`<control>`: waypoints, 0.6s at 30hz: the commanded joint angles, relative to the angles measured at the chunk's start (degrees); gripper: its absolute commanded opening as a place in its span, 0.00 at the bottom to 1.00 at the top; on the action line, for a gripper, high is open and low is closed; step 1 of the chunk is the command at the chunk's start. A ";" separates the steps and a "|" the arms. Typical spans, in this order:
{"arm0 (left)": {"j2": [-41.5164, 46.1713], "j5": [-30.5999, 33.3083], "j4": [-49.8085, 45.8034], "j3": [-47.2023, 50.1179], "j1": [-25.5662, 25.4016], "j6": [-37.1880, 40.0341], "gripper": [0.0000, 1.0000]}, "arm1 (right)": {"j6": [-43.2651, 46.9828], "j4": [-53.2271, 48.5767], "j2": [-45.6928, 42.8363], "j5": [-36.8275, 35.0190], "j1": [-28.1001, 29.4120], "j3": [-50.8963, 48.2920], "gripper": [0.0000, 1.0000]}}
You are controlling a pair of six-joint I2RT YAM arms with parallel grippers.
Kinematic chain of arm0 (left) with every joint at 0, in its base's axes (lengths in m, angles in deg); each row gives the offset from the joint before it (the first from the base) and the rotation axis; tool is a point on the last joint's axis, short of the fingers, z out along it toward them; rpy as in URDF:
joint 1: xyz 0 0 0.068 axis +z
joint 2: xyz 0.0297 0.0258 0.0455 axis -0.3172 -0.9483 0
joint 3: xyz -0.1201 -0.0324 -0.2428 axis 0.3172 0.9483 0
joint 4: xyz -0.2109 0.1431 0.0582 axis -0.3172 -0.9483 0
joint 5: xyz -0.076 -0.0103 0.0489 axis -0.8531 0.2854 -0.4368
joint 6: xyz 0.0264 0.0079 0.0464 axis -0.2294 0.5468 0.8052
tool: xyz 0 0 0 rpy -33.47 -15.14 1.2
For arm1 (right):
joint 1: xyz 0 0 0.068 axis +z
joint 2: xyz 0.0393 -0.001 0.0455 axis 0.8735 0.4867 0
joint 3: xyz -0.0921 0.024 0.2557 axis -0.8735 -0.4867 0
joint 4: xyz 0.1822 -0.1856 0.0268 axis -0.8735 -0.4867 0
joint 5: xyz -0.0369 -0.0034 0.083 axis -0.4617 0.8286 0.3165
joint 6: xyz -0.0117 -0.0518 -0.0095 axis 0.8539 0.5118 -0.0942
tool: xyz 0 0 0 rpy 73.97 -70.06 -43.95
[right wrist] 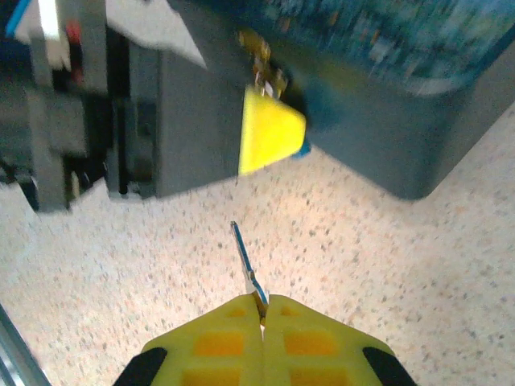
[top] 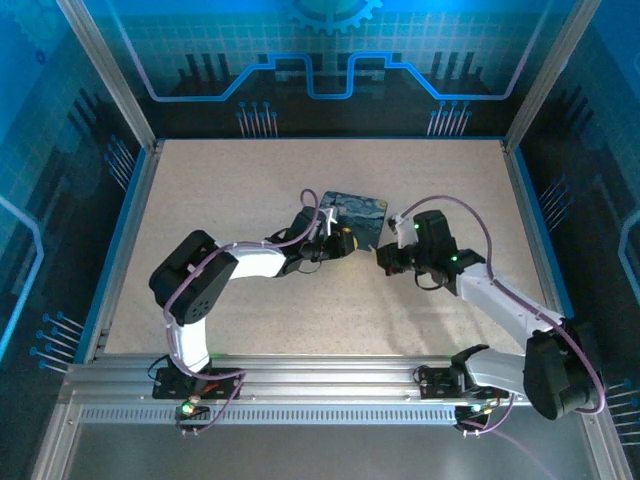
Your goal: Unlock the padlock with the key
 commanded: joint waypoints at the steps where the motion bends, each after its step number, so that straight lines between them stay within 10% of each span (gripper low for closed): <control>1: 3.69 -1.86 0.40 0.66 0.07 -2.64 0.19 | 2.07 3.79 -0.54 -2.48 1.67 -2.90 0.00; 18: 8.77 -2.82 -9.29 -0.27 -0.11 -7.45 0.12 | 3.82 20.51 4.88 -5.64 5.46 -10.34 0.00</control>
